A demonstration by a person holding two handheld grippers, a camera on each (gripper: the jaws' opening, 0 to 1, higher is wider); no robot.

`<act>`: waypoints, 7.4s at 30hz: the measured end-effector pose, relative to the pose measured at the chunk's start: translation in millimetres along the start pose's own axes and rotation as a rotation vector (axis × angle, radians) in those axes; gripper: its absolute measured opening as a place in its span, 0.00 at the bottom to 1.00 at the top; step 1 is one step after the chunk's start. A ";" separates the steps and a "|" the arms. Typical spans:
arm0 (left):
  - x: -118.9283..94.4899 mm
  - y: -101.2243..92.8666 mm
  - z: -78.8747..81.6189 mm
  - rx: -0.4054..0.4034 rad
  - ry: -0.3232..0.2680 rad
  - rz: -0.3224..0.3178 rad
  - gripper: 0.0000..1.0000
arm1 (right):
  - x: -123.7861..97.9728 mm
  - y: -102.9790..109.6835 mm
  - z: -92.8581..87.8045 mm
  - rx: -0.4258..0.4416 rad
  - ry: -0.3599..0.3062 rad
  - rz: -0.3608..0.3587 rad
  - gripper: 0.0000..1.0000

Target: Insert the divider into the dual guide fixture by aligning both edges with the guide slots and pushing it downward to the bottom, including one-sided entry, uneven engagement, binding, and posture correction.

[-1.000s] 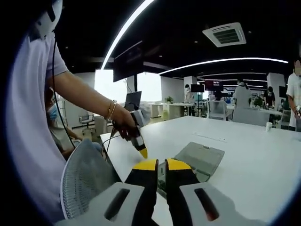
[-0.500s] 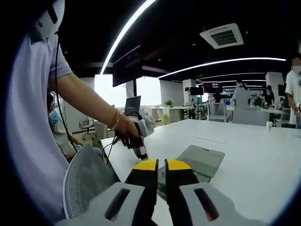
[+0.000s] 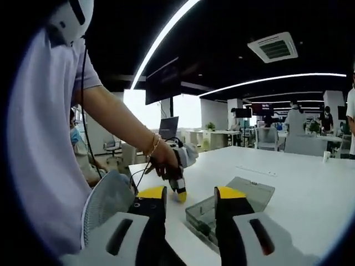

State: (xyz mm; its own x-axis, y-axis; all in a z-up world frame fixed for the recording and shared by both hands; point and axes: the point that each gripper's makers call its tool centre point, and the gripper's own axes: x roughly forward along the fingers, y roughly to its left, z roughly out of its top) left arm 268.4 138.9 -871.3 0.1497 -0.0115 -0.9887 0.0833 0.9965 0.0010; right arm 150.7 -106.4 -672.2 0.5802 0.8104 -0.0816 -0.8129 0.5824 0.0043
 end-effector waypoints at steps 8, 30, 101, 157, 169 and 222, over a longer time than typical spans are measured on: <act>0.9 2.2 0.1 -0.004 0.003 0.017 0.50 | 0.2 -3.3 5.3 -0.024 -0.033 -0.018 0.47; 2.4 3.1 -0.7 -0.087 0.031 0.037 0.45 | -1.7 -8.6 5.4 -0.029 -0.032 -0.053 0.40; -12.2 -1.3 19.8 -0.044 -0.161 -0.023 0.28 | -5.3 -30.5 9.7 0.109 -0.058 -0.108 0.33; -193.3 -209.7 38.7 0.830 -1.117 -0.302 0.28 | 34.6 -83.8 40.9 0.222 0.262 -0.078 0.09; -208.9 -244.3 28.8 1.004 -1.176 -0.285 0.28 | 37.6 -84.1 37.5 0.229 0.359 -0.049 0.06; -253.1 -200.5 32.3 0.800 -1.156 -0.630 0.38 | 64.9 -65.3 54.7 0.192 0.476 0.022 0.00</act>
State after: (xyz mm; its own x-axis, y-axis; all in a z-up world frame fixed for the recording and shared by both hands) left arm 245.6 -60.7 -616.4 0.5144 -0.8320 -0.2077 0.8571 0.5067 0.0931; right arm 244.3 -88.4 -623.3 0.4395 0.7298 -0.5237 -0.7747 0.6030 0.1902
